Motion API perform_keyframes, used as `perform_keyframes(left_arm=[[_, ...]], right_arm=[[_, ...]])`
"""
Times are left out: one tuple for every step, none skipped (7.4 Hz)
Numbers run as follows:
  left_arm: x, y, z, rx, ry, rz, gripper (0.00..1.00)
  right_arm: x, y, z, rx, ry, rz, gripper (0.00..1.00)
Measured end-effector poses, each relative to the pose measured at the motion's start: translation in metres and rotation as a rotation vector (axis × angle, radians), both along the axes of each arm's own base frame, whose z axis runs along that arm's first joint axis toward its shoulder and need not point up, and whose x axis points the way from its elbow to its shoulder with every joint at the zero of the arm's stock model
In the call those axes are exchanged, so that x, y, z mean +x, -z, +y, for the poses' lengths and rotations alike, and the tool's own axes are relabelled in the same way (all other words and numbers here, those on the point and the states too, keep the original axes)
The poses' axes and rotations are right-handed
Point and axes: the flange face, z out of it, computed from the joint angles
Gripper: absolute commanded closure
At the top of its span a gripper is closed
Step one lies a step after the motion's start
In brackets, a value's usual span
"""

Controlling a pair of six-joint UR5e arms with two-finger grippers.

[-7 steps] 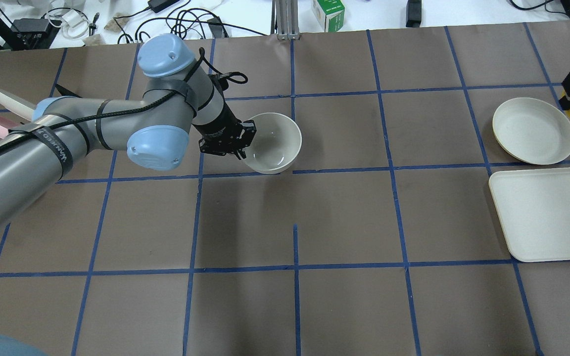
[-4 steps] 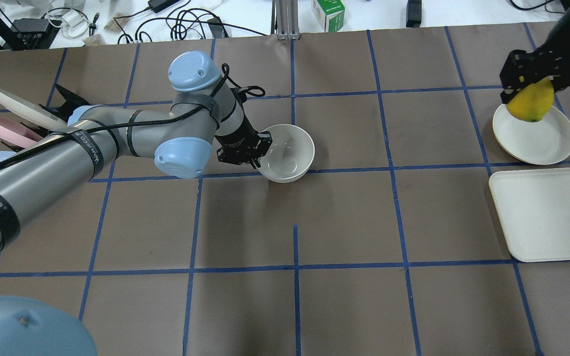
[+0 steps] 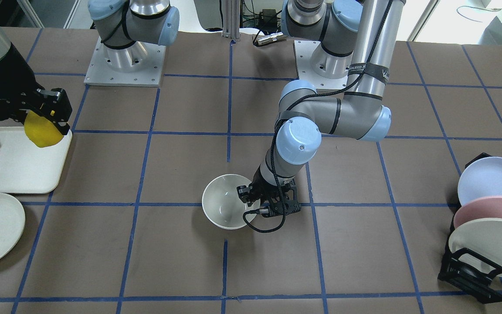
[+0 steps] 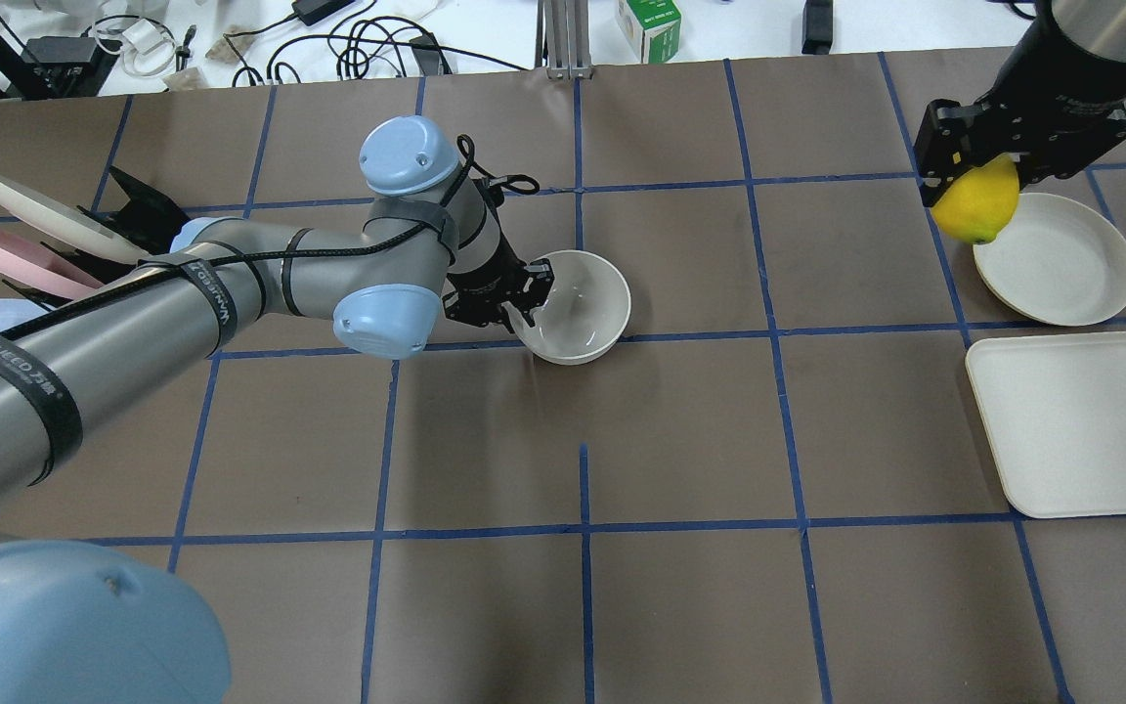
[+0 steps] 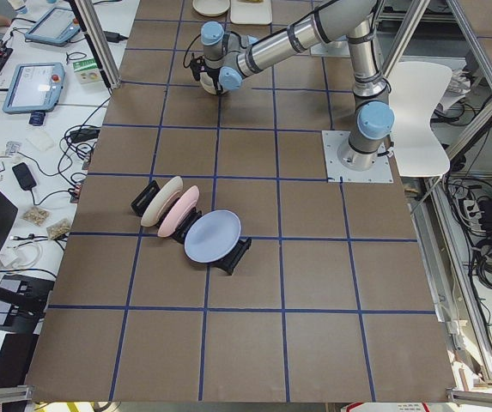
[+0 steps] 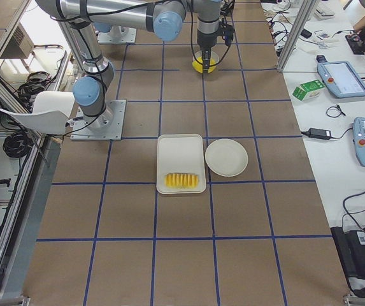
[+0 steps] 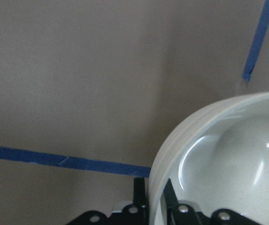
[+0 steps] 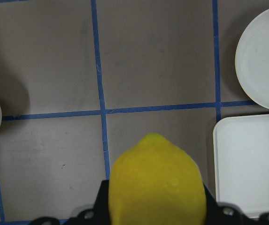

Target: Place bowl and put lemon in it

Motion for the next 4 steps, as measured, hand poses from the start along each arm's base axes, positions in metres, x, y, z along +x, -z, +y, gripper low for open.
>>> perform_keyframes(left_arm=[[0.006, -0.018, -0.005, -0.034, 0.003, -0.011, 0.0], [0.019, -0.039, -0.013, -0.061, 0.017, -0.035, 0.0], [0.038, -0.055, -0.018, -0.058, 0.049, -0.067, 0.0], [0.058, -0.07, -0.021, -0.045, 0.076, -0.095, 0.0]], right_arm=[[0.0, 0.001, 0.0, 0.002, 0.001, 0.0, 0.93], [0.001, 0.001, 0.0, 0.004, 0.0, -0.001, 0.93], [0.001, 0.001, 0.0, 0.005, 0.0, -0.001, 0.93], [0.002, 0.001, 0.0, 0.006, 0.0, -0.002, 0.93]])
